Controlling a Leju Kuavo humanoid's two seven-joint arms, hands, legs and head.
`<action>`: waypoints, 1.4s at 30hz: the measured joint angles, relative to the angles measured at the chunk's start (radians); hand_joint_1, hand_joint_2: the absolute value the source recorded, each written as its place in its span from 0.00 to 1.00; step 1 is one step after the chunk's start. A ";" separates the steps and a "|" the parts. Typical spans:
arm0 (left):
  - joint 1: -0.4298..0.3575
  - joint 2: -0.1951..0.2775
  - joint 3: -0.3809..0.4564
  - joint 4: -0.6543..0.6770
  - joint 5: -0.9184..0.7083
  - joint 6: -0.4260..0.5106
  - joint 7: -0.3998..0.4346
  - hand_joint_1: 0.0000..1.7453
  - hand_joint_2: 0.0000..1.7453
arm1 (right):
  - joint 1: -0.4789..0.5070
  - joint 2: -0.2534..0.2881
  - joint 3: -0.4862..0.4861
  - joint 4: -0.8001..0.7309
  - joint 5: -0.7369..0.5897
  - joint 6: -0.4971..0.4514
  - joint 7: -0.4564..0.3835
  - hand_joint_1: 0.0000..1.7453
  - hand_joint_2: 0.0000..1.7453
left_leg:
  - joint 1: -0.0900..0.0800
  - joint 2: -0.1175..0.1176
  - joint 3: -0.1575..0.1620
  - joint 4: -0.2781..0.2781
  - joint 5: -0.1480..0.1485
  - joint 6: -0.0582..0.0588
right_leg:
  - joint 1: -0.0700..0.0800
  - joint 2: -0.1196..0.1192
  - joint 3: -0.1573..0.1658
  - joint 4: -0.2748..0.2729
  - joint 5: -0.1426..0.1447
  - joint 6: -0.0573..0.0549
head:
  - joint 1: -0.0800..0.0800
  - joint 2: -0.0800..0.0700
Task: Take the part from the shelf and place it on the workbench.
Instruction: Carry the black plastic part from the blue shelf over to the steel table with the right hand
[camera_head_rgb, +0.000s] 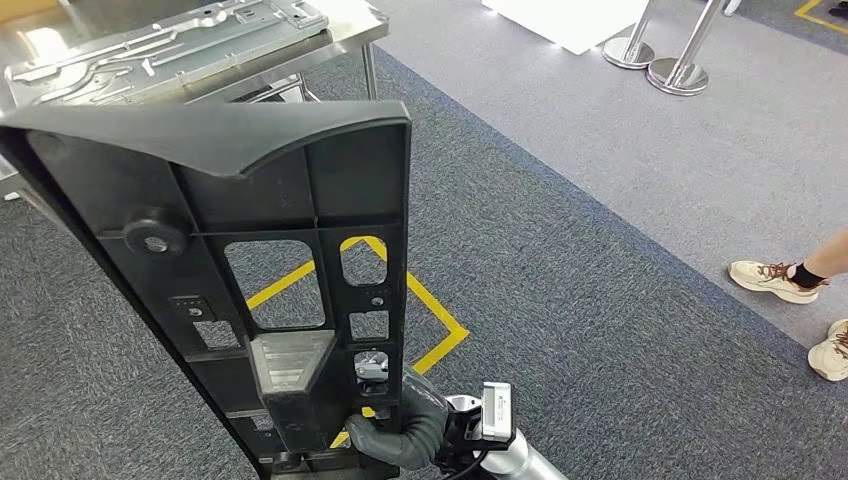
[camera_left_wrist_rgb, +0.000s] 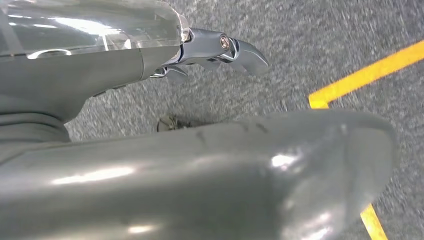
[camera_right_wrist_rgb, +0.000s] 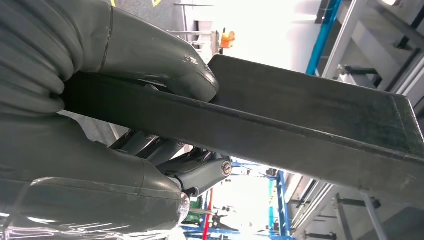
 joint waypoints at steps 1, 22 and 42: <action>0.000 0.000 0.000 0.000 0.000 0.000 0.000 0.00 0.00 | 0.000 0.001 0.000 -0.001 0.000 0.000 0.000 1.00 1.00 | 0.001 0.001 -0.013 0.030 -0.019 -0.005 | -0.003 -0.001 0.004 -0.006 0.002 -0.005 | 0.000 0.000; 0.002 0.000 -0.009 0.000 0.000 0.000 -0.007 0.00 0.00 | 0.010 0.003 0.000 -0.012 0.001 -0.001 0.002 1.00 1.00 | 0.009 0.004 0.027 -0.016 -0.008 0.032 | -0.005 -0.002 -0.145 0.276 -0.094 0.037 | 0.000 0.000; 0.003 0.000 -0.012 0.000 0.000 0.010 -0.010 0.00 0.00 | 0.012 0.011 -0.001 -0.021 0.001 -0.001 0.002 1.00 1.00 | 0.001 0.007 -0.019 0.003 0.026 -0.002 | 0.006 0.003 0.025 0.009 -0.031 0.001 | 0.000 0.000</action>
